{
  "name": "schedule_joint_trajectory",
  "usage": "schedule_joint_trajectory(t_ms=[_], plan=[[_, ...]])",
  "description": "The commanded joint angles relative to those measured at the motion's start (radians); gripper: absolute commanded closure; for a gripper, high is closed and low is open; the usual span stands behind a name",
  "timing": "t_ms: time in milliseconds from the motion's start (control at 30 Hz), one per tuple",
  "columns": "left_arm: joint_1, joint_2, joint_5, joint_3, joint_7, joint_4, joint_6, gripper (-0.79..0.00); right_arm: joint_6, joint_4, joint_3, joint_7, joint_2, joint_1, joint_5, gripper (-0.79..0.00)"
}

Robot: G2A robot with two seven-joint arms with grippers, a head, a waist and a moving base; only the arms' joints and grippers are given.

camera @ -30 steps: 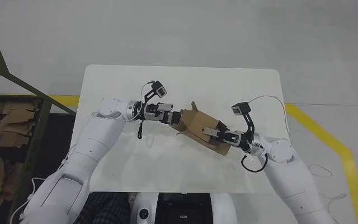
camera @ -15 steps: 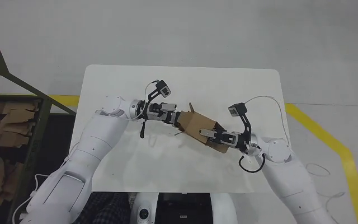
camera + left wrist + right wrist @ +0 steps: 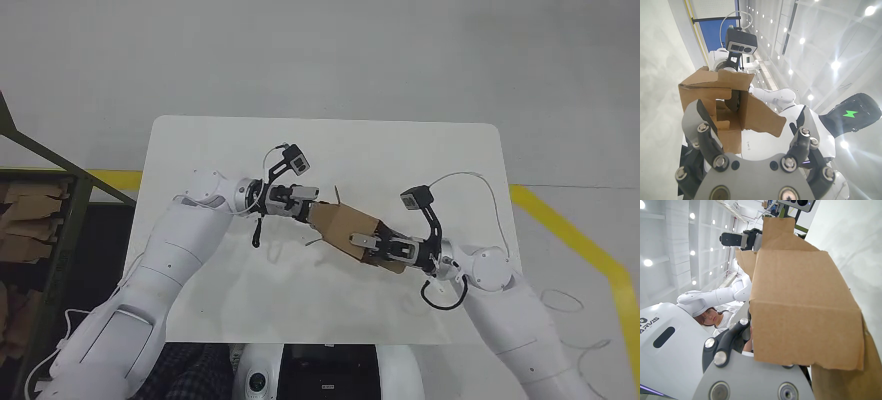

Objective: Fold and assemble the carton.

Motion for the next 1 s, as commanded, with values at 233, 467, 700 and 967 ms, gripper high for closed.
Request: schedule_joint_trajectory(t_ms=[233, 467, 700, 967], plan=[[0.004, 0.001, 0.000, 0.003, 0.000, -0.006, 0.000, -0.785, 0.007, 0.012, 0.000, -0.021, -0.001, 0.005, 0.018, 0.000], [0.004, 0.002, -0.004, 0.009, 0.000, -0.009, 0.003, -0.785, 0.006, 0.017, 0.000, -0.025, 0.000, 0.007, 0.024, 0.000], [0.001, 0.003, -0.008, 0.019, 0.000, -0.010, 0.004, -0.785, 0.004, 0.028, -0.003, -0.026, -0.001, 0.012, 0.035, 0.000], [-0.005, 0.005, -0.020, 0.008, 0.001, 0.006, -0.001, -0.785, -0.004, 0.039, 0.007, -0.024, 0.000, 0.015, 0.050, 0.000]])
